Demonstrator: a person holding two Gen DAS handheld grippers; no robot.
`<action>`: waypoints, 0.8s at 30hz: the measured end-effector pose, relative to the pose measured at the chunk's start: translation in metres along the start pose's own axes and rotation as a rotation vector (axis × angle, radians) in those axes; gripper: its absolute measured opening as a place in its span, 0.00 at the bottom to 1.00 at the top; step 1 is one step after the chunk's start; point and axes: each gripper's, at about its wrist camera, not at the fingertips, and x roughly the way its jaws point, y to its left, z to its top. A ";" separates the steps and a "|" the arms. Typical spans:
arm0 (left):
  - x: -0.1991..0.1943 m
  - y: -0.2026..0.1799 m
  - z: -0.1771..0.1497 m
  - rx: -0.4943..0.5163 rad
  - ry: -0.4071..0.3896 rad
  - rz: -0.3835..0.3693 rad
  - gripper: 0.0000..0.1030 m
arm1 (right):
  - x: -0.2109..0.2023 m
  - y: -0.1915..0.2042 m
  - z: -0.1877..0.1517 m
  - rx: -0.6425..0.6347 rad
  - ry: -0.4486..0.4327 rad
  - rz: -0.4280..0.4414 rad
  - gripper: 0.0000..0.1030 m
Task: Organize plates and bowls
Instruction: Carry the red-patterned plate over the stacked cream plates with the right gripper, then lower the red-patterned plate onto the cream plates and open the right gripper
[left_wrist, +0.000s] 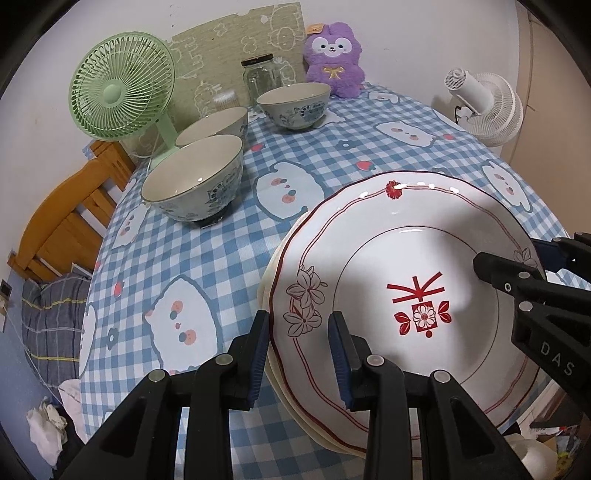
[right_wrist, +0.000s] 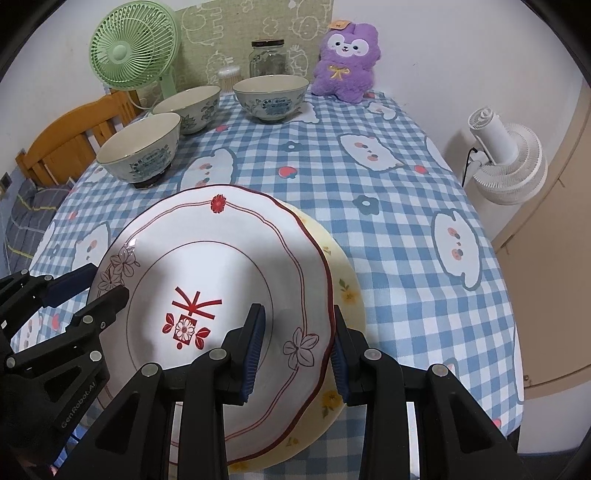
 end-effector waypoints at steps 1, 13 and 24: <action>0.000 0.000 -0.001 0.002 -0.001 0.000 0.30 | 0.000 0.001 0.000 -0.004 -0.002 -0.008 0.35; 0.000 -0.006 -0.005 0.038 -0.046 0.001 0.38 | 0.002 0.008 -0.002 -0.049 -0.025 -0.043 0.42; -0.001 -0.006 -0.002 0.033 -0.055 -0.032 0.46 | 0.004 0.014 -0.003 -0.089 -0.019 -0.030 0.69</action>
